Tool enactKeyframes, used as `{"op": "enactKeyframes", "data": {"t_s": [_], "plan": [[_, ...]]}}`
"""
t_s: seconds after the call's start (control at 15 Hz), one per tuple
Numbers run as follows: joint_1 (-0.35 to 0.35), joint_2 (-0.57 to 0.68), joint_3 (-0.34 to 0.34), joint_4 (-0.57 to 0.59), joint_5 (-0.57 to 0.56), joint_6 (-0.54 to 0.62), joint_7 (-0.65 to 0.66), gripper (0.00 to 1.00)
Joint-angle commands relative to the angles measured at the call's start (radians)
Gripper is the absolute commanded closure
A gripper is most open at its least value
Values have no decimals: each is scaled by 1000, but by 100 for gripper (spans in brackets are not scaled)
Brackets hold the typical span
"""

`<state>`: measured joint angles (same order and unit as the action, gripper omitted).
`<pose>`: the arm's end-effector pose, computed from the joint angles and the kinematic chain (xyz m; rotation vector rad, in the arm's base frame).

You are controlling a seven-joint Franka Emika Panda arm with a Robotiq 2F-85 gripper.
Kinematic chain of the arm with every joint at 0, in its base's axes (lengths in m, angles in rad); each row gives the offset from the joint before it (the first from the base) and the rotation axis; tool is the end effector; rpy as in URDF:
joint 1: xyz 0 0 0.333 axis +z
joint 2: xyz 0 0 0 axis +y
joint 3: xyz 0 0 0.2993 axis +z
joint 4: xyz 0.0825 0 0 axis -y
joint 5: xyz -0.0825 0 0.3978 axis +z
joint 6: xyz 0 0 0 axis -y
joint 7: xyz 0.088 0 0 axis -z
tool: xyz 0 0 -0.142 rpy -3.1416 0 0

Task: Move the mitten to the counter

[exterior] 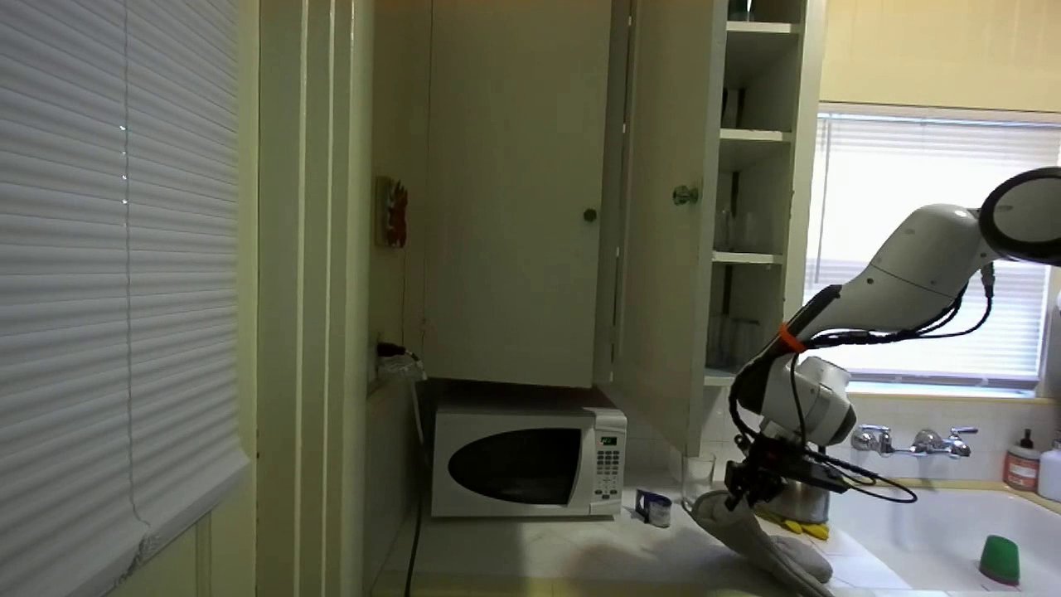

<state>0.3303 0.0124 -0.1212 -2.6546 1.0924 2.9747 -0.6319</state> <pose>0.4401 0.0358 0.1910 -2.8214 0.3052 -0.4721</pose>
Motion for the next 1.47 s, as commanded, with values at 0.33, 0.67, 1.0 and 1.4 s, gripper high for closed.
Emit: {"op": "enactKeyframes", "data": {"t_s": [0.33, 0.67, 1.0, 1.4], "plan": [[-107, -40, -111, 125, 52, -208, -206, 0], [-132, -85, -135, 117, -96, -377, -104, 0], [-273, -175, -14, 33, -475, -361, 170, 0], [-625, -324, 250, 15, -921, -572, 373, 0]]}}
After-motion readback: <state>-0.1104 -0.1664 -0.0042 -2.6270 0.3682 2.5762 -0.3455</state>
